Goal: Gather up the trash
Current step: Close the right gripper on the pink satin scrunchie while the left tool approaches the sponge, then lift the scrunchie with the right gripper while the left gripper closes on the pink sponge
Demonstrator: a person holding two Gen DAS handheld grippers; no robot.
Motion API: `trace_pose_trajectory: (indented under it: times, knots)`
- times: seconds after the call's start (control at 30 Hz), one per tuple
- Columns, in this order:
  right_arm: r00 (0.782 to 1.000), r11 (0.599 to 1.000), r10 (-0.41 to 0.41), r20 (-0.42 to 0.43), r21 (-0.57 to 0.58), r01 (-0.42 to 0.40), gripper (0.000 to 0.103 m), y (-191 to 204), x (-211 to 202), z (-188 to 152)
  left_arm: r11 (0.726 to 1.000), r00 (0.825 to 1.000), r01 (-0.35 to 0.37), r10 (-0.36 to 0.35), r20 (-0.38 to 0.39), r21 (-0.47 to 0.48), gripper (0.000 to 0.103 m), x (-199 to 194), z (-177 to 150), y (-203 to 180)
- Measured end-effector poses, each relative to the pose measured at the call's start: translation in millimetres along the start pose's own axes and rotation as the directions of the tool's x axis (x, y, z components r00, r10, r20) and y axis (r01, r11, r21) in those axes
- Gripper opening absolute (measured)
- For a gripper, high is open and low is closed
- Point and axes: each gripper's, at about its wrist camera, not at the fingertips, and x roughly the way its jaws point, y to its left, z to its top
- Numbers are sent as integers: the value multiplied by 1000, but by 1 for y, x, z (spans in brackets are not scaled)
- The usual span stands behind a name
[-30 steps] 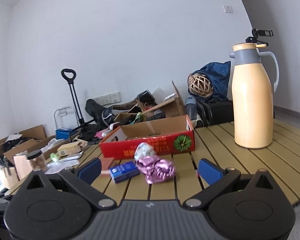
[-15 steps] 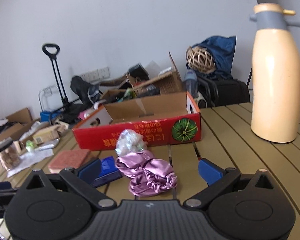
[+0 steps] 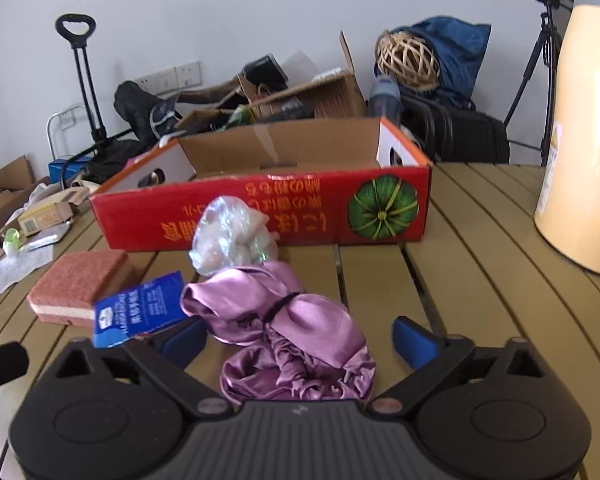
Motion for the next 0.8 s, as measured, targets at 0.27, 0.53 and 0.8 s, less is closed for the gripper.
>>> trace_pose_trajectory:
  times: [0.27, 0.53, 0.8]
  knots:
    - [999, 999, 44, 6, 19, -44, 46, 1, -3, -5, 1000, 1000, 7, -7, -8, 3, 103, 2, -2, -3]
    - [995, 994, 78, 54, 73, -82, 31, -7, -20, -11, 1000, 1000, 19, -19, 5, -19, 103, -2, 1, 4]
    - [985, 988, 22, 169, 147, -48, 30, -33, -66, -20, 999, 999, 34, -34, 5, -38, 103, 1, 5, 10]
